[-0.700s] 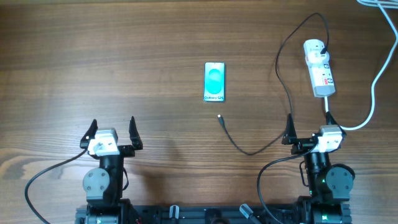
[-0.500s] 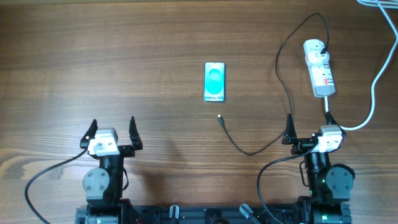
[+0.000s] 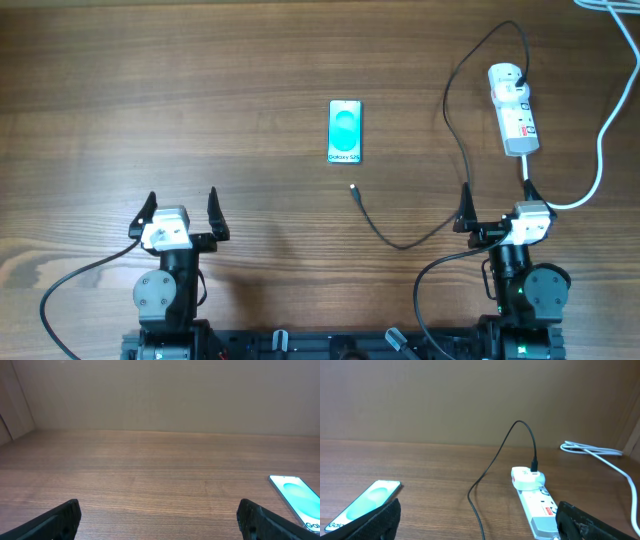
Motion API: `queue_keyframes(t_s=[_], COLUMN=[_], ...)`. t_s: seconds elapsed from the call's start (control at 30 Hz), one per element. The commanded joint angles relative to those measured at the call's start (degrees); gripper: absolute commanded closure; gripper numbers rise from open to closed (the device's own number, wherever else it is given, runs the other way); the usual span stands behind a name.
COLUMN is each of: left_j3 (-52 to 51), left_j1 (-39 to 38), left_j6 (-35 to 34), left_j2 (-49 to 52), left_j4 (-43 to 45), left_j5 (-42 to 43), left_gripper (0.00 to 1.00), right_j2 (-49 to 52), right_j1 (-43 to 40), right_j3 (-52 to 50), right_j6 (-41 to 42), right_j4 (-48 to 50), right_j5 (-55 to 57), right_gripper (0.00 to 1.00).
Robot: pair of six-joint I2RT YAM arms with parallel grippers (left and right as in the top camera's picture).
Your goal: Plug charger to phone and switch on socket
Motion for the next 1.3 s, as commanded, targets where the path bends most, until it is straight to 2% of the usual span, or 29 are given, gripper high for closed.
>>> queue_keyframes(t_s=[0.0,0.9,0.93,0.97,1.03,1.1,1.17,1.27], left_j3=[-0.3,-0.3,-0.3,-0.3,-0.3,-0.3,-0.3,0.0], left_j1=[-0.2,-0.2,-0.2,-0.2,-0.2,-0.2,-0.2,-0.2], left_j6=[-0.1,-0.2,-0.2,-0.1,-0.1,-0.1,-0.2,-3.6], left_j2=[-0.3,-0.3,-0.3,-0.3,-0.3,-0.3,-0.3,-0.3], left_j4=[0.0,0.3,2.5,6.5,11.0,17.3,27.5,38.0], left_j5=[0.5,1.2,7.5,22.3,31.9,37.0,43.5,41.7], left_gripper=[0.0,0.0,0.0,0.0,0.0,0.0,0.0,0.0], right_j2=[0.0,0.0,0.0,0.0,0.0,0.0,0.0,0.0], right_j1=[0.3,0.3,0.3,0.3,0.3,0.3,0.3,0.3], right_j3=[-0.1,-0.1,-0.1,-0.1,-0.1,-0.1,-0.1,-0.1], right_j6=[0.9,0.9,0.9,0.8,0.9,0.9,0.9,0.9], right_j4=[0.1,0.1,0.1,0.1,0.1,0.1,0.1,0.1], right_j5=[0.3,0.3,0.3,0.3,0.3,0.3,0.3,0.3], right_gripper=[0.0,0.0,0.0,0.01,0.0,0.01,0.0,0.0])
